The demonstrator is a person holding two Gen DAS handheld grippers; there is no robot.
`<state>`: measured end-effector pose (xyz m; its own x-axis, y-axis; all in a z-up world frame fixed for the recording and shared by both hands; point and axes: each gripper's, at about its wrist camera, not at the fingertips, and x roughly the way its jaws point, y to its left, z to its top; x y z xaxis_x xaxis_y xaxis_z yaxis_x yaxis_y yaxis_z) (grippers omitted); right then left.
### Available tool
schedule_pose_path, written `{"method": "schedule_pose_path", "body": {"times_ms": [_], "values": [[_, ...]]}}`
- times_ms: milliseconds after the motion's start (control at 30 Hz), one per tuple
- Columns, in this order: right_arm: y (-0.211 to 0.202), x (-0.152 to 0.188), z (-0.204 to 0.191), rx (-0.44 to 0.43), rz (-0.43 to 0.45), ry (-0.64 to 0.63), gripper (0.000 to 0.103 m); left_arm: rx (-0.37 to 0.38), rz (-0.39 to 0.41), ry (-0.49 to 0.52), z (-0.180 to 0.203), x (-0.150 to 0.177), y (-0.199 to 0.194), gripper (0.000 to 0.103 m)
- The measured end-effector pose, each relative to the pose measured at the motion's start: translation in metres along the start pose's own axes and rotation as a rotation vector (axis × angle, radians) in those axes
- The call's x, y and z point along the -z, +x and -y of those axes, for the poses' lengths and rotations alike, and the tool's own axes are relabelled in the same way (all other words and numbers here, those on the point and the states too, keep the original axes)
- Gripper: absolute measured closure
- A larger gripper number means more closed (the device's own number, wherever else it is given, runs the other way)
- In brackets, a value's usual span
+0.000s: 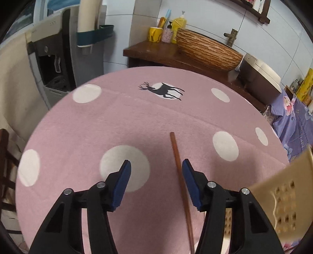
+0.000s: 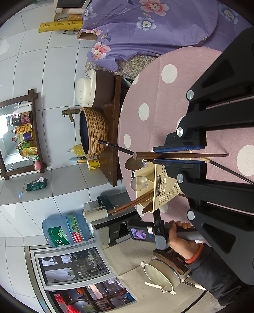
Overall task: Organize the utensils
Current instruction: 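Lower the chopstick at the caddy and open the left gripper while the right gripper lowers its chopstick, then close the left gripper on a loose wooden chopstick and lift it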
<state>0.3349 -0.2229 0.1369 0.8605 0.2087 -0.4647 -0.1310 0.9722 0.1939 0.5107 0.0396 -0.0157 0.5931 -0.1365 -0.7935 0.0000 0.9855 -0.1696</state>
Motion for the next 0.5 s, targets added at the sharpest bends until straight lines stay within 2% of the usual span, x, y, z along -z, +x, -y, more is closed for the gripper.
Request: {"method": "schedule_pose_path", "body": {"times_ms": [133,300,500], "values": [[0.003,0.002,0.001,0.0,-0.008,0.005,0.095,-0.007,-0.015,0.023,0.008,-0.006,0.018,0.055],[0.005,0.004,0.003,0.003,-0.011,0.012,0.095,-0.004,-0.027,0.047,0.018,-0.011,0.035,0.055],[0.005,0.005,0.0,-0.004,-0.007,0.009,0.095,-0.093,-0.021,0.106,0.025,-0.011,0.052,0.058]]}}
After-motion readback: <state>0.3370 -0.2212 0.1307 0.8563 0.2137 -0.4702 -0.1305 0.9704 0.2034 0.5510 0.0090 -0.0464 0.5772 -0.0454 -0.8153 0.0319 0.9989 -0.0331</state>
